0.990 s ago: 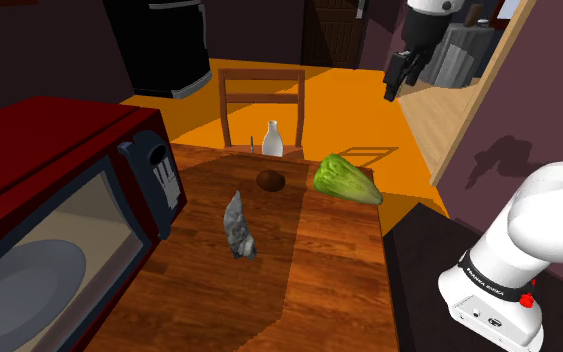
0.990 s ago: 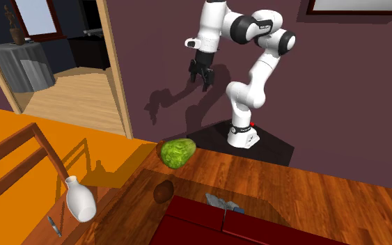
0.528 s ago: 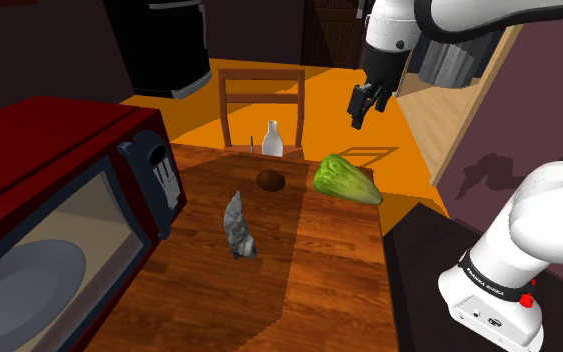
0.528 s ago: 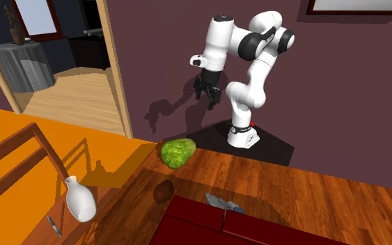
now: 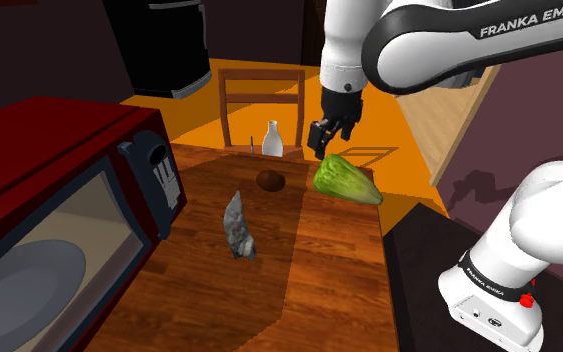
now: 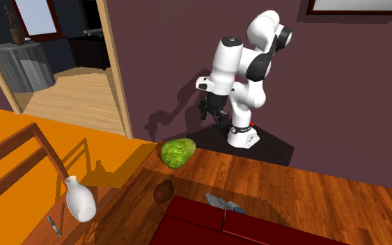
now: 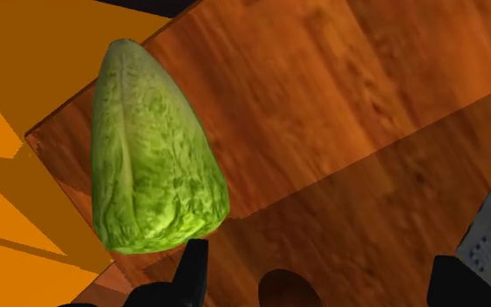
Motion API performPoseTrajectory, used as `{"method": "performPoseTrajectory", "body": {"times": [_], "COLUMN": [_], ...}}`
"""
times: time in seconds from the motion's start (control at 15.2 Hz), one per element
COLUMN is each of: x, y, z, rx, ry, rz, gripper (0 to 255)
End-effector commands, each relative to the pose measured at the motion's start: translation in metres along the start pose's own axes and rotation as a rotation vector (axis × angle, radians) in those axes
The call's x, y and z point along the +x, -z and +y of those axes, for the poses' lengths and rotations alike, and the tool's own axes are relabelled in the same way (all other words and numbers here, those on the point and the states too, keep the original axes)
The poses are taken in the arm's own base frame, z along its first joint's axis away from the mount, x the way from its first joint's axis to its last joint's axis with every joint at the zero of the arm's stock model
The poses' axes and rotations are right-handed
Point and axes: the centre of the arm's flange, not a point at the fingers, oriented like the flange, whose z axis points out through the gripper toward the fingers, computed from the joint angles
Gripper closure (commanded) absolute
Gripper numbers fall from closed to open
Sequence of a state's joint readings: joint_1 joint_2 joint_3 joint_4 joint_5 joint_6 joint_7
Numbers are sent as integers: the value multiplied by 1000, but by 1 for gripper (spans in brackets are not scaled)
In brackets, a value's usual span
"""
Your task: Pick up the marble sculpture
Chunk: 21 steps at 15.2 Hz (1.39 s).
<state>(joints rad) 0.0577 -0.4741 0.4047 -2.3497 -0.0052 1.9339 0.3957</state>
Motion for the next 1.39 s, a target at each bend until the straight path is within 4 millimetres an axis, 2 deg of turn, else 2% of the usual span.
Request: {"method": "performPoseTrajectory", "body": {"times": [0.0, 1.32], "x": [6, 67], "y": [-12, -140], "z": [-23, -250], "rx": [-1, -21], "ry": [-1, -5], "rz": [-2, -36], "gripper": [0, 0]}}
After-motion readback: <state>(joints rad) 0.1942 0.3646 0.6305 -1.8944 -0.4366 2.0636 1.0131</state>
